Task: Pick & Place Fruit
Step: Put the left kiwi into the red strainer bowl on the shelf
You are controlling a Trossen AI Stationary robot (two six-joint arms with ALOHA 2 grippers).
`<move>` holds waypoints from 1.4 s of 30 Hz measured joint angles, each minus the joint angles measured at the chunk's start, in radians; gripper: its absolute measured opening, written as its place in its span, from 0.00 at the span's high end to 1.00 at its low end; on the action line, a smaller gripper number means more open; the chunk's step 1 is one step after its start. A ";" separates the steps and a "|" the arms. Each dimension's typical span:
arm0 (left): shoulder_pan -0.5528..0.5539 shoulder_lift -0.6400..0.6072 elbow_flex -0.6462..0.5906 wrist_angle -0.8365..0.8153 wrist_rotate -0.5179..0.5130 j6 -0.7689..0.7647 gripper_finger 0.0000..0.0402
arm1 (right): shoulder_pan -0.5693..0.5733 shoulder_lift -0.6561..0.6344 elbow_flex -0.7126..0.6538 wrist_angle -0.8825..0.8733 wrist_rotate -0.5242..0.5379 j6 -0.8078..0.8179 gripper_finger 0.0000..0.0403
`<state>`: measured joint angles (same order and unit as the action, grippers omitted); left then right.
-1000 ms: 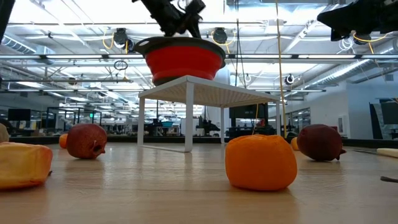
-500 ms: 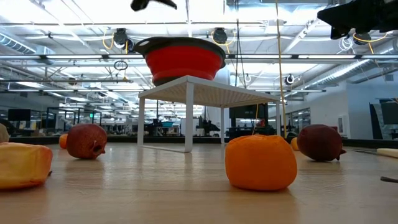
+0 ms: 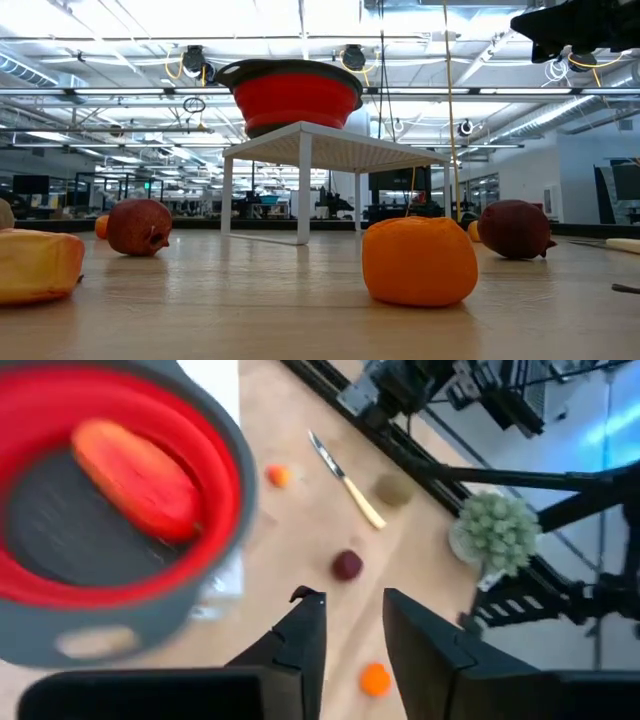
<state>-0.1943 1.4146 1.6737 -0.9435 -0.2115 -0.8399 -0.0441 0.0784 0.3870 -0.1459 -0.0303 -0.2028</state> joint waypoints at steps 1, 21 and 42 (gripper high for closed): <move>-0.026 0.002 0.000 -0.008 -0.012 -0.025 0.77 | 0.000 0.000 0.000 0.000 0.000 0.000 1.00; -0.369 0.128 -0.001 -0.387 -0.128 -0.813 0.99 | 0.000 0.000 0.000 -0.016 0.000 0.012 1.00; -0.411 0.248 -0.014 -0.488 -0.059 -1.059 0.95 | 0.000 0.000 -0.206 0.143 -0.050 0.086 1.00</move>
<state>-0.6056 1.6627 1.6596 -1.4311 -0.2709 -1.8989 -0.0441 0.0788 0.1809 -0.0034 -0.0807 -0.1165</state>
